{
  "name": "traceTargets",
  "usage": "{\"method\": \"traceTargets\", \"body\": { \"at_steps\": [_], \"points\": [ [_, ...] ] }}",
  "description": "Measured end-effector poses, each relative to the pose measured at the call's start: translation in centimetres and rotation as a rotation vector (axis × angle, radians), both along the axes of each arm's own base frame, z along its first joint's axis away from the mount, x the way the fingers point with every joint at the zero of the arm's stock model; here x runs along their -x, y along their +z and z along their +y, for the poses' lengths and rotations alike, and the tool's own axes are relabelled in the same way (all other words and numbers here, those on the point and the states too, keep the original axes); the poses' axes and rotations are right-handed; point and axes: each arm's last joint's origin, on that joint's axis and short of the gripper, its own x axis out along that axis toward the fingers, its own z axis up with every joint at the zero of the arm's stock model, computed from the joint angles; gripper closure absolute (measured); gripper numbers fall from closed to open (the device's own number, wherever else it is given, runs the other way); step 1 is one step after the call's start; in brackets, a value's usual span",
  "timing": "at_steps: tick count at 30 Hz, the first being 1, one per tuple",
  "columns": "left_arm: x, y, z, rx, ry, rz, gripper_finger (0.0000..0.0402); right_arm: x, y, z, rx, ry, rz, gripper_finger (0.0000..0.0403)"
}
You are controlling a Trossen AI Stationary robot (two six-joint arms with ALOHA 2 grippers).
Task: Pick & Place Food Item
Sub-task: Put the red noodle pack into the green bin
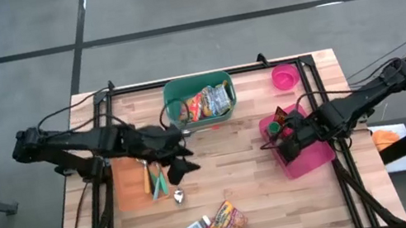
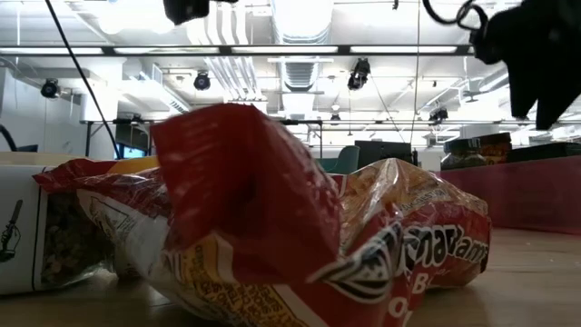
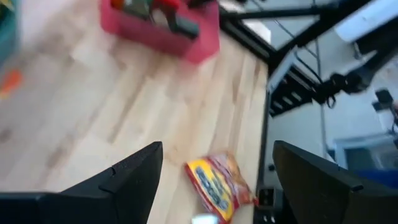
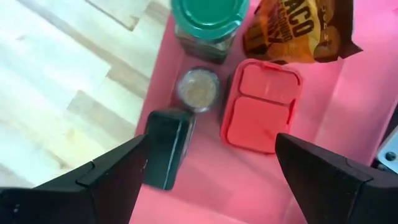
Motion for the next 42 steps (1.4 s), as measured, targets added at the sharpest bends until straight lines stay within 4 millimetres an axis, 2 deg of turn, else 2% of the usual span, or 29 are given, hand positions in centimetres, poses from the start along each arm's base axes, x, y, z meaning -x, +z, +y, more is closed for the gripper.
{"method": "traceTargets", "body": {
  "at_steps": [9,15,22,27,33,37,42],
  "points": [
    [-0.2,-6.3,-1.9,0.2,-0.063,-0.019,0.0096,0.1,2.4,-0.1,0.014,0.016,0.001,0.0055],
    [-0.4,-9.1,-2.4,0.287,-0.074,-0.015,0.0096,-0.2,3.6,-0.2,0.068,0.01,-0.064,0.0055],
    [-3.0,-11.0,-3.4,0.305,-0.186,0.076,0.0096,-0.5,4.9,-0.3,0.123,0.022,-0.126,0.0055],
    [-5.2,-12.4,-4.1,0.276,-0.272,0.14,0.0096,-0.6,5.1,-0.3,0.123,0.023,-0.134,0.0054],
    [-7.2,-15.3,-4.7,0.279,-0.324,0.249,0.0096,-0.8,5.0,-0.2,0.111,0.019,-0.155,0.0054],
    [-8.1,-17.3,-4.4,0.283,-0.317,0.29,0.0096,-1.0,5.1,-0.1,0.106,0.027,-0.173,0.0054],
    [-9.0,-18.2,-3.7,0.282,-0.317,0.244,0.0096,-1.1,5.1,0.0,0.103,0.042,-0.187,0.0054]
  ]
}}
